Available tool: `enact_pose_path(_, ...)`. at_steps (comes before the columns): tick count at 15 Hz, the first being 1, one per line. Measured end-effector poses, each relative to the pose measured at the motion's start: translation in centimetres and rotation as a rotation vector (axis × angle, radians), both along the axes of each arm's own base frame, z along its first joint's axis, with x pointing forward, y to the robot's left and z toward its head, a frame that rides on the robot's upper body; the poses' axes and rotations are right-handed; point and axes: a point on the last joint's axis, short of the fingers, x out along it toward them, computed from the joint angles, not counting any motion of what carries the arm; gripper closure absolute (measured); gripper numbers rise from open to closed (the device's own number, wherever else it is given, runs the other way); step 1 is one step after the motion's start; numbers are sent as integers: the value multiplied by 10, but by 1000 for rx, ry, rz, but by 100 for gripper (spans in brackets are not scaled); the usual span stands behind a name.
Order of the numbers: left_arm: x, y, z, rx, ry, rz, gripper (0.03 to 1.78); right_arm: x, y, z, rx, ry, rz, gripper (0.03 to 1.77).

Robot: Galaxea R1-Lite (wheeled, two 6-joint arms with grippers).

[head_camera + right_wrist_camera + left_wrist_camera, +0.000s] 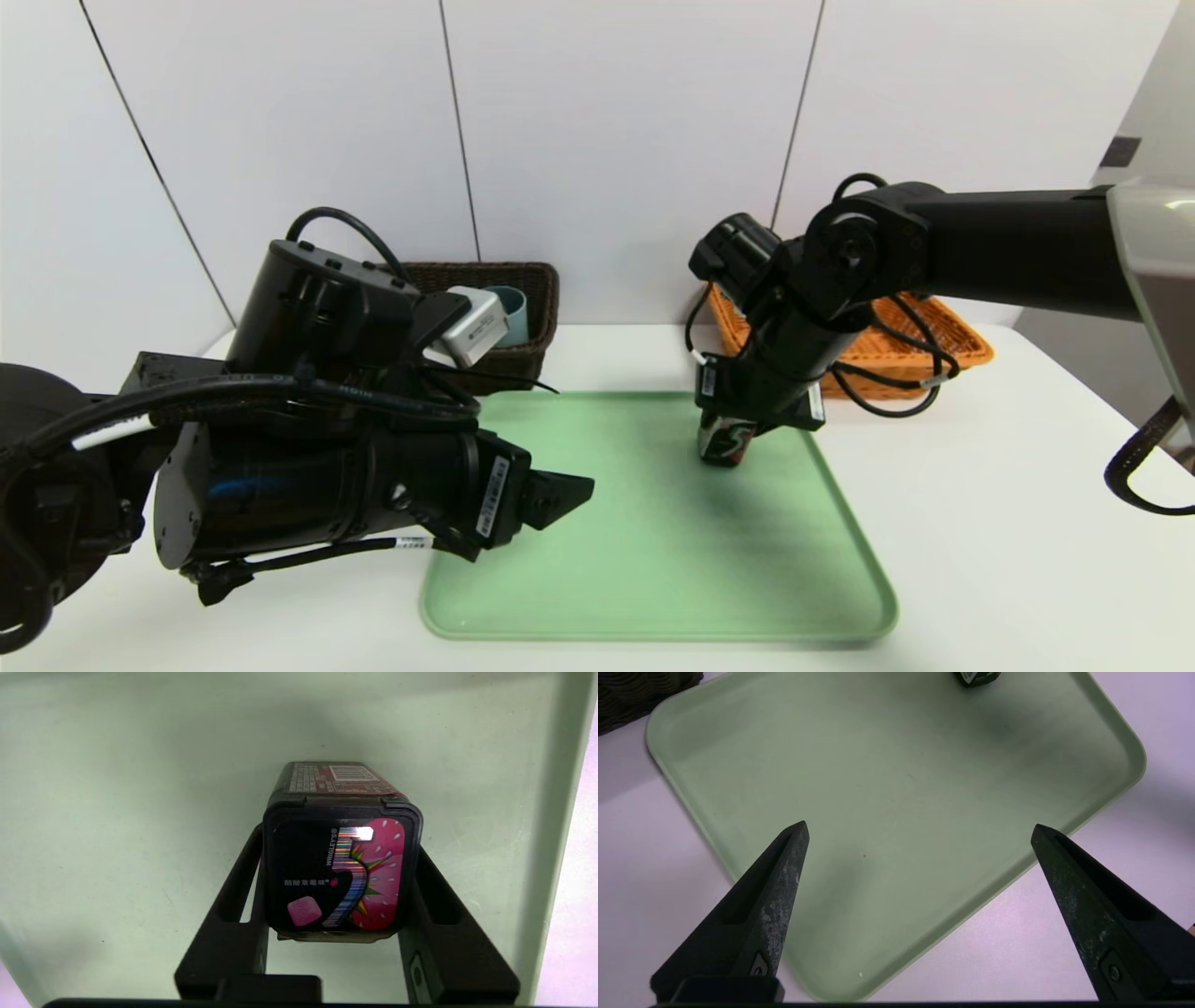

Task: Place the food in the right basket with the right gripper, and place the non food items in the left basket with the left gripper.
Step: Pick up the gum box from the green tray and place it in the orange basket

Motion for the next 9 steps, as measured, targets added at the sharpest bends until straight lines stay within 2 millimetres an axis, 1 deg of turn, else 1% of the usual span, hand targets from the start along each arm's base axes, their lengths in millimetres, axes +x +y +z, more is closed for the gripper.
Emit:
enact_pose_path(3, 0, 0, 0, -1, -1, 0, 12, 0, -1, 1, 3, -2, 0, 106)
enact_pose_path(5, 0, 0, 0, -2, -2, 0, 12, -3, -3, 9, 14, -15, 4, 106)
enact_pose_path(7, 0, 0, 1, -3, -3, 0, 12, -10, -7, 23, 33, -45, 11, 106)
enact_pose_path(9, -1, 0, 1, -4, -4, -1, 12, -21, -13, 46, 58, -105, 31, 106)
